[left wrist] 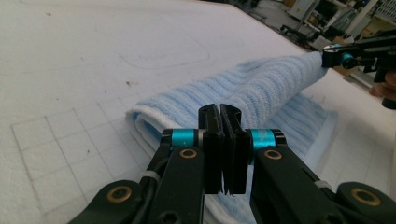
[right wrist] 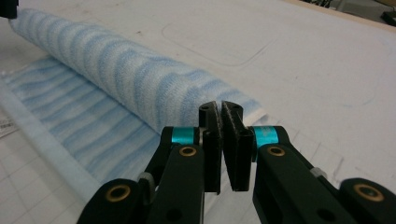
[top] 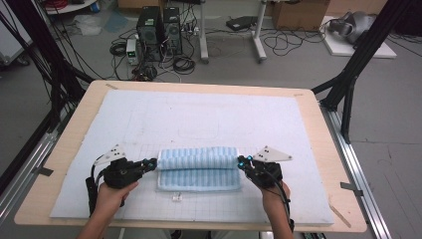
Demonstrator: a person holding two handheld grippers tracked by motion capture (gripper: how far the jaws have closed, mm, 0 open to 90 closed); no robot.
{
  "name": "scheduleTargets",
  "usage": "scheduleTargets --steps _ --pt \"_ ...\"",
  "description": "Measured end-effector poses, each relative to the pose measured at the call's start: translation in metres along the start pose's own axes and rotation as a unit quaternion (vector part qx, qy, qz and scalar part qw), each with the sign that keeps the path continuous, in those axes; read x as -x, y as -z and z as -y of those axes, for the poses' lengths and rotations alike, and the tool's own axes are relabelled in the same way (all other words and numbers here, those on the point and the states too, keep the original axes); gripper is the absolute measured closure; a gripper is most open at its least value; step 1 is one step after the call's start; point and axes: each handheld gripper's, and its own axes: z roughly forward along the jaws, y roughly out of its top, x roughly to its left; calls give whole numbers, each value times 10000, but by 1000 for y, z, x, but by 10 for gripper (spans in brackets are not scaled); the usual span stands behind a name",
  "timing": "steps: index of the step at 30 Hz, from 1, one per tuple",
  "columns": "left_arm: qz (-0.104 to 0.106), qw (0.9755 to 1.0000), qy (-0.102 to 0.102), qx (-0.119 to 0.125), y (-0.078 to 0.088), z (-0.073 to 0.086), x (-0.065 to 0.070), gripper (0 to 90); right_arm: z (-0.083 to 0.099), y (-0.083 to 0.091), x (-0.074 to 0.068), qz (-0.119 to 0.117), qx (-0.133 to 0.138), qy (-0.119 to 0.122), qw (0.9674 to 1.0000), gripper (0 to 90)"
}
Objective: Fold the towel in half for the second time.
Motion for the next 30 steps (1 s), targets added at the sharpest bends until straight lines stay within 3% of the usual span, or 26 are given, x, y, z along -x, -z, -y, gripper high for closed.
scheduleTargets --steps 7,16,24,30 --pt "73 9999 -102 -92 4 11 7 872 16 8 -6 -52 7 -106 9999 864" --pt "90 9994 -251 -208 11 26 13 869 30 15 -16 -107 -47 -40 9999 863" --pt "225 9987 -290 -346 16 34 13 867 35 23 -26 -90 -140 200 9997 863" --pt "292 9986 -279 -348 20 38 13 862 47 22 -27 -93 -236 130 9996 860"
